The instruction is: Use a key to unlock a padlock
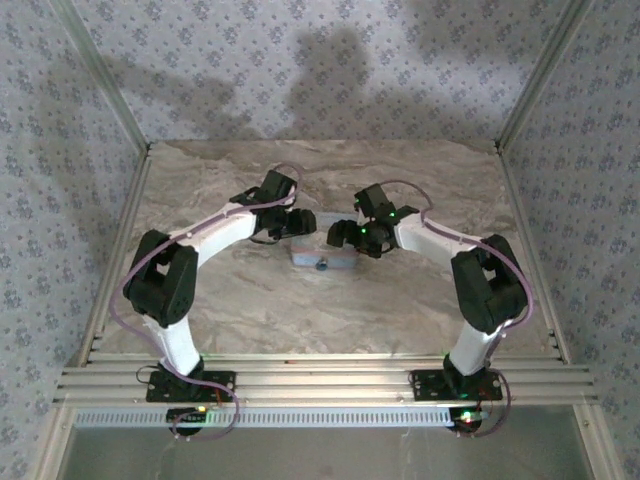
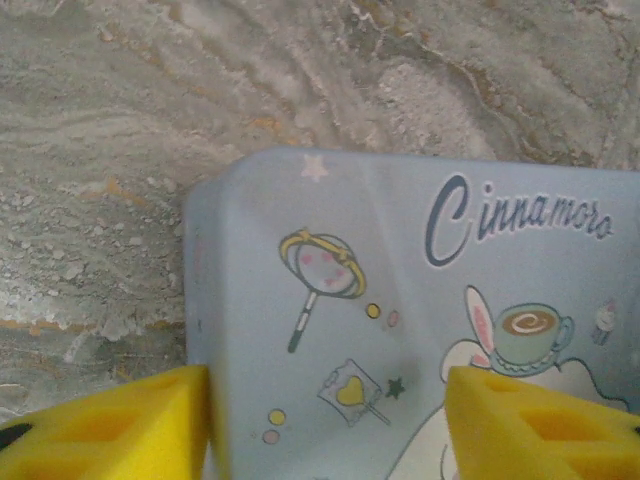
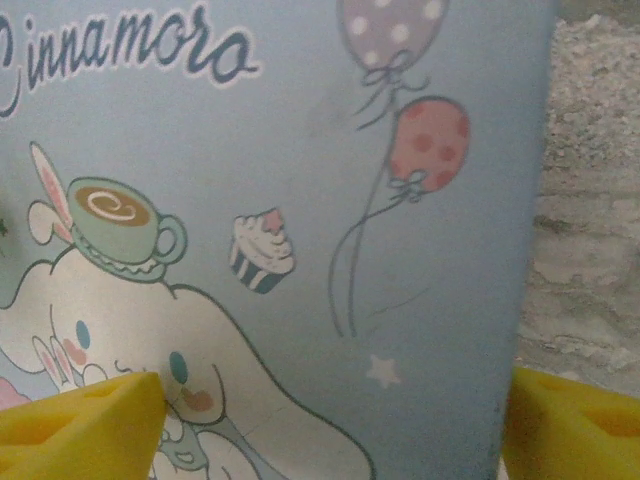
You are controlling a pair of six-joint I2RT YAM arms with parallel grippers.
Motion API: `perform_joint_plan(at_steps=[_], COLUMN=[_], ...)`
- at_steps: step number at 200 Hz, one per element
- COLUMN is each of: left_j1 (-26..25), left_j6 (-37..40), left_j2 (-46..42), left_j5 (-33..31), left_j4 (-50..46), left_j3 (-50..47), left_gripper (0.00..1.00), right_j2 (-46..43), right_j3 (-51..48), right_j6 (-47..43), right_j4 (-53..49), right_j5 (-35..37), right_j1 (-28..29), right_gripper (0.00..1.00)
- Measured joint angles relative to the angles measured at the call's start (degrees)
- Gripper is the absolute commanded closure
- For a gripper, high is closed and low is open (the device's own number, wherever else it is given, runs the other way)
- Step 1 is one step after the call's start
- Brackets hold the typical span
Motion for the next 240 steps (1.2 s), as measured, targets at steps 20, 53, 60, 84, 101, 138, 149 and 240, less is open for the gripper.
perform_joint_plan(at_steps=[20, 53, 60, 84, 101, 138, 149, 240], left_j1=[0.0, 1.1, 1.7, 4.9, 8.1, 18.4, 23.0, 46.9], left_j6=[1.0, 1.2, 1.4, 1.6, 1.7, 1.2, 0.8, -5.8], left_j2=[-0.3, -5.2, -6.9, -14.2, -19.9, -29.9, -32.0, -34.9], left_j5=[0.0, -0.7, -1.3, -3.6, -5.9, -11.3, -11.8, -15.8], left_j4=[-1.0, -2.0, -2.6, -4.7, -6.9, -12.3, -13.6, -18.1], left_j3=[-0.2, -6.4, -7.9, -12.1, -14.1, -19.3, -22.0, -31.8], left_gripper=[0.25, 0.22, 0.22, 0.19, 0.17, 0.15, 0.15, 0.26], right_j2=[-0.1, -3.7, -4.6, -7.8, -9.4, -11.0, -11.0, -7.4], right_j3=[-0.1, -2.5, -2.7, -2.8, -2.8, -2.3, -2.0, 4.9], right_j6=[0.3, 1.2, 1.4, 1.8, 2.1, 2.2, 2.2, 2.5], right_j4=[-0.1, -1.1, -1.5, -2.0, -2.3, -4.2, -4.5, -7.6], right_j5=[-0.2, 0.5, 0.8, 2.0, 2.9, 4.7, 5.1, 4.0], right_j1=[-0.2, -0.7, -0.7, -0.9, -0.9, -0.3, 0.3, 5.3], right_gripper=[0.1, 0.08, 0.07, 0.07, 0.07, 0.07, 0.07, 0.07])
